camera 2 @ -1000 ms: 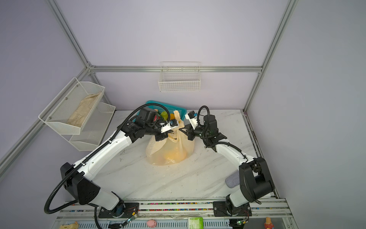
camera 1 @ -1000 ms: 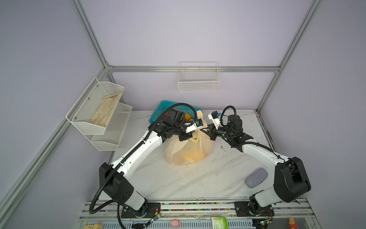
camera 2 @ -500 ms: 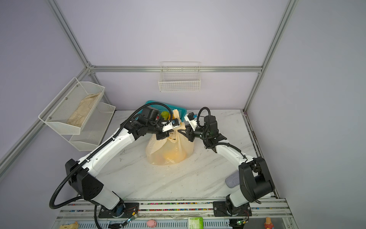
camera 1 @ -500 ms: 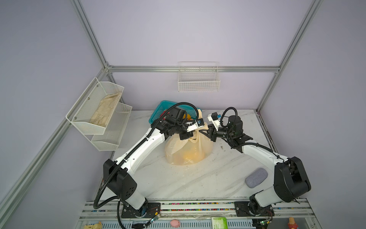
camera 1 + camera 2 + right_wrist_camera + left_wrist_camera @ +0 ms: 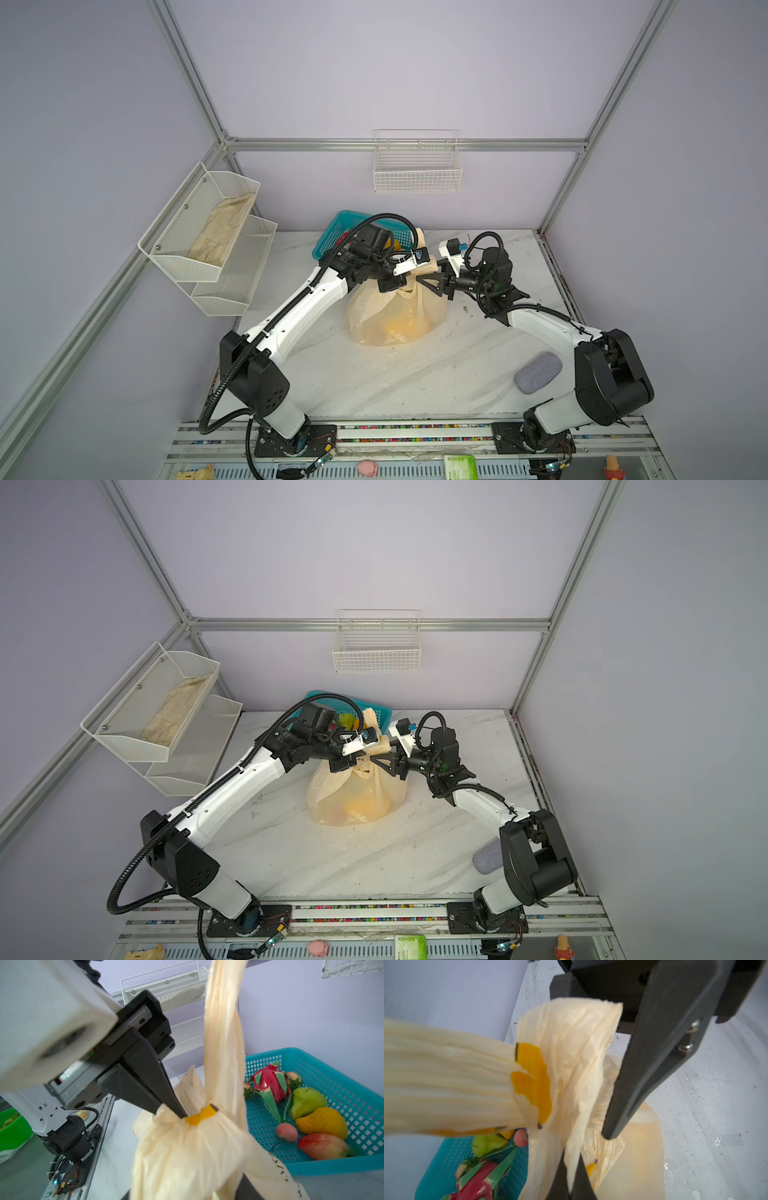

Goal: Place the fake fruits into the plastic bag and tie a complex knot

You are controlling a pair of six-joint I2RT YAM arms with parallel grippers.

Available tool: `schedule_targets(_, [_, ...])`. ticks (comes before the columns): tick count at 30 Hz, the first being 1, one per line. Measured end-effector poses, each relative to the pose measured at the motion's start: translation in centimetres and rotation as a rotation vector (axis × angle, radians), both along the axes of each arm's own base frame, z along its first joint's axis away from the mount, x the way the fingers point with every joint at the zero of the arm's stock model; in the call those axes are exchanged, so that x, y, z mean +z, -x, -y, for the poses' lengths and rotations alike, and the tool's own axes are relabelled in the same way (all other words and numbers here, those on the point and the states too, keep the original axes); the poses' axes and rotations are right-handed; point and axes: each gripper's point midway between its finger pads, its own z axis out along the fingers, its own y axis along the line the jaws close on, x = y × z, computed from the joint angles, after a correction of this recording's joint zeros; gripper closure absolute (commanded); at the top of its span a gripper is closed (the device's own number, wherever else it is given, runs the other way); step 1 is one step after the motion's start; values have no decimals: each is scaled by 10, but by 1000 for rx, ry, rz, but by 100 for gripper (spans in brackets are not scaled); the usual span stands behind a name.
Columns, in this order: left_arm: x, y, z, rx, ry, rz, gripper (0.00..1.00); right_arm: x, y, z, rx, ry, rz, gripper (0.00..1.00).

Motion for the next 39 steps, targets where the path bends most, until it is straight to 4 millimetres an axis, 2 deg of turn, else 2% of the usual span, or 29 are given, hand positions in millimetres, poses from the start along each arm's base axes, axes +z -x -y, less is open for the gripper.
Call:
schedule_targets(7, [-12,1,8,-16,-17,-23,100,8,0,1,-6,-43,9,49])
schedule_targets(11, [-16,3,11,-23,-21,-30,100,11,-1,1,-16,-57,8,55])
schedule_targets(15, [-16,3,12,-24,-22,-29,100,13,-3,2,-29,-63,11,61])
schedule_targets(27, [-15,2,12,-8,-15,-38,100,13,-5,2,-40,-63,12,58])
schedule_targets(33, [-6,0,16,0,14,-37,100,13,-5,2,-40,-63,13,57])
schedule_targets(39, [-3,-1,17,-1,23,-32,100,13,-5,2,-41,-64,12,59])
